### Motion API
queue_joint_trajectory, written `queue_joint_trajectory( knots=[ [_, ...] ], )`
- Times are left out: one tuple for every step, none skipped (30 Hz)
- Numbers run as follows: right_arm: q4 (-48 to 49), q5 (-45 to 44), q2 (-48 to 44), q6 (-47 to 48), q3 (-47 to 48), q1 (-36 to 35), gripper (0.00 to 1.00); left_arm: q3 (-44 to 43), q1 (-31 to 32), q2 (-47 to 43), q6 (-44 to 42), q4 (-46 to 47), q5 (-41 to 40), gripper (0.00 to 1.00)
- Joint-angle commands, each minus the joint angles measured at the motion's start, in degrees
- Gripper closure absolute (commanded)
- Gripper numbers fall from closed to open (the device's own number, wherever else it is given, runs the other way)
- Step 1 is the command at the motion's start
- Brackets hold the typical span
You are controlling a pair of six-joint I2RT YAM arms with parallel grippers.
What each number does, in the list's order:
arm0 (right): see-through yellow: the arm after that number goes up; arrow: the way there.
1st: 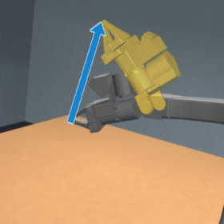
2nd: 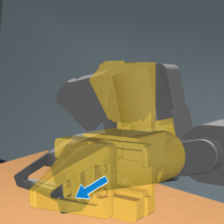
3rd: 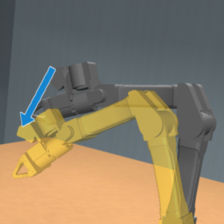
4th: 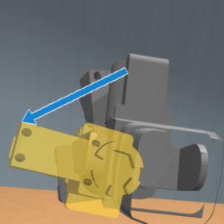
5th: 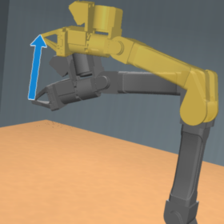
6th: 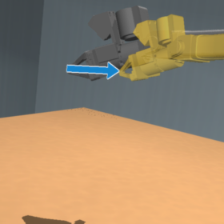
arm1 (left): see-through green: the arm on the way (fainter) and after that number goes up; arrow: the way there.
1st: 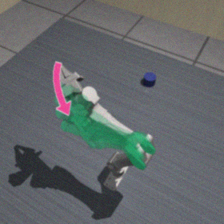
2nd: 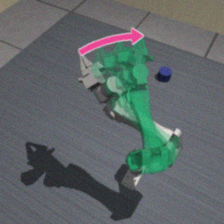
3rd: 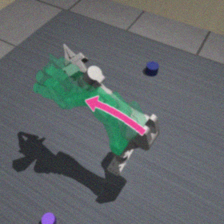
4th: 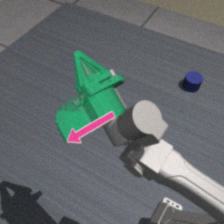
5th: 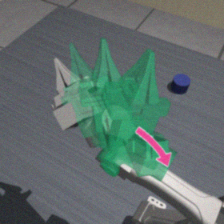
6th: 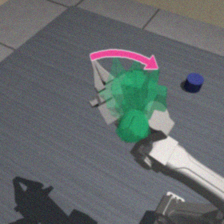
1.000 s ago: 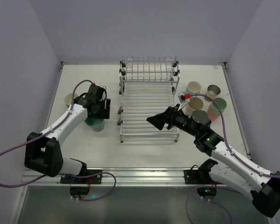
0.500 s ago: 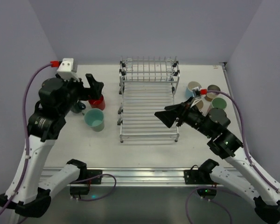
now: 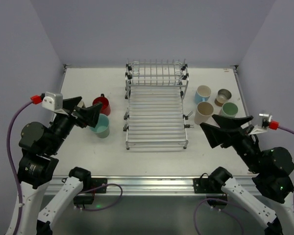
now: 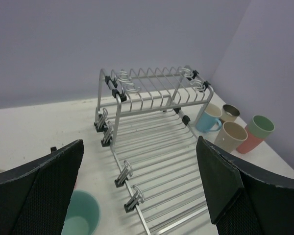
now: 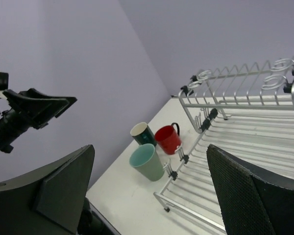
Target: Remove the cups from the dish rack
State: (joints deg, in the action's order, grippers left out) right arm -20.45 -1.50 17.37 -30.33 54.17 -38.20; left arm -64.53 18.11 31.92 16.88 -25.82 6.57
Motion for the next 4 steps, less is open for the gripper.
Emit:
queue_joint_trajectory(
  knots=[
    [-4.1,-6.7,-0.6,1.5,-2.7,0.1,0.01,4.3,-0.2,-2.6,-0.4,3.3,1.2,0.00],
    [-3.4,-7.1,-0.8,1.4,-3.0,0.1,0.01,5.5,-0.2,-2.8,-0.4,3.8,0.7,0.00],
    [-3.1,-7.4,-0.8,1.5,-2.9,0.1,0.01,5.6,-0.2,-2.8,-0.4,3.9,0.3,0.00],
    [-2.9,-7.6,-0.2,1.6,-2.3,0.1,0.01,5.5,-0.2,-2.4,-0.5,3.9,0.4,0.00]
  ],
)
